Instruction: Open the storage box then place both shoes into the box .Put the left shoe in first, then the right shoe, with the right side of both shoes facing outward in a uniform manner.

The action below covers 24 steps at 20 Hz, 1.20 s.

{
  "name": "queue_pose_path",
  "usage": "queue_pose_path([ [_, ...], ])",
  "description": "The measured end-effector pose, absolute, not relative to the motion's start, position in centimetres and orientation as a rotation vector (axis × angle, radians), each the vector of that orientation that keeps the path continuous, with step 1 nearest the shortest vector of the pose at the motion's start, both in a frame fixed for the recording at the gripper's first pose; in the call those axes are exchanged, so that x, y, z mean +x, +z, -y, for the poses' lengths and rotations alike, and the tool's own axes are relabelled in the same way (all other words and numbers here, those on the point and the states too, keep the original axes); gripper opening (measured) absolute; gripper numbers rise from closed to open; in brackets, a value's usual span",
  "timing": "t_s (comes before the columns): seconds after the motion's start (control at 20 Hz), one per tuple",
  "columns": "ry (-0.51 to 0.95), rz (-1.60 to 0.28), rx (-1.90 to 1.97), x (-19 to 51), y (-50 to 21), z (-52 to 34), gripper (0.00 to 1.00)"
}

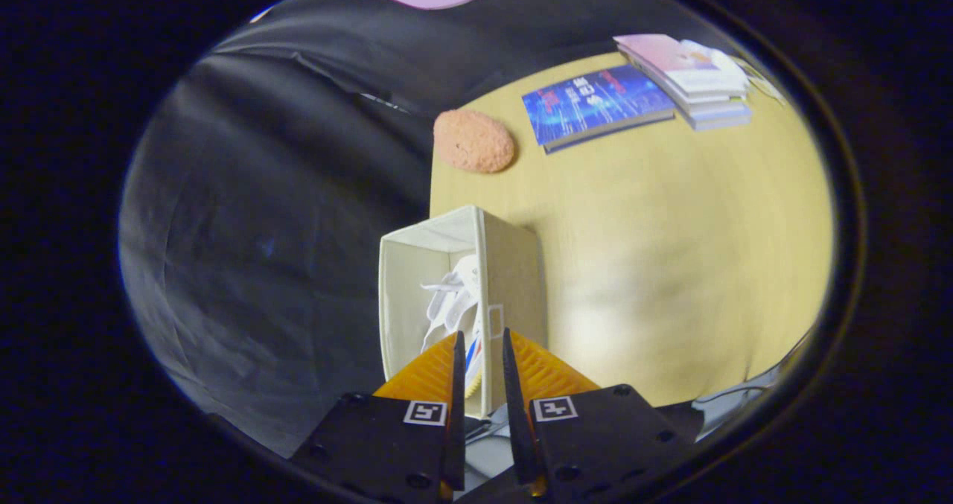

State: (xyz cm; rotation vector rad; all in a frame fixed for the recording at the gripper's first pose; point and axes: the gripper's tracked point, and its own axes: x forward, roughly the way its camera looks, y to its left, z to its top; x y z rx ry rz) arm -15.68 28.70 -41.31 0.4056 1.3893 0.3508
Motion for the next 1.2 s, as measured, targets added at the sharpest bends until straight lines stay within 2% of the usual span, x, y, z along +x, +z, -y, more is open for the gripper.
queue_pose_path([
  [0.4,0.357,-0.943,0.207,-7.6,-32.2,-22.9,0.28],
  [0.6,0.344,-0.69,0.089,-3.4,-25.4,-20.0,0.28],
  [1.2,0.129,-0.218,-0.127,3.9,-9.5,-11.0,0.27],
])
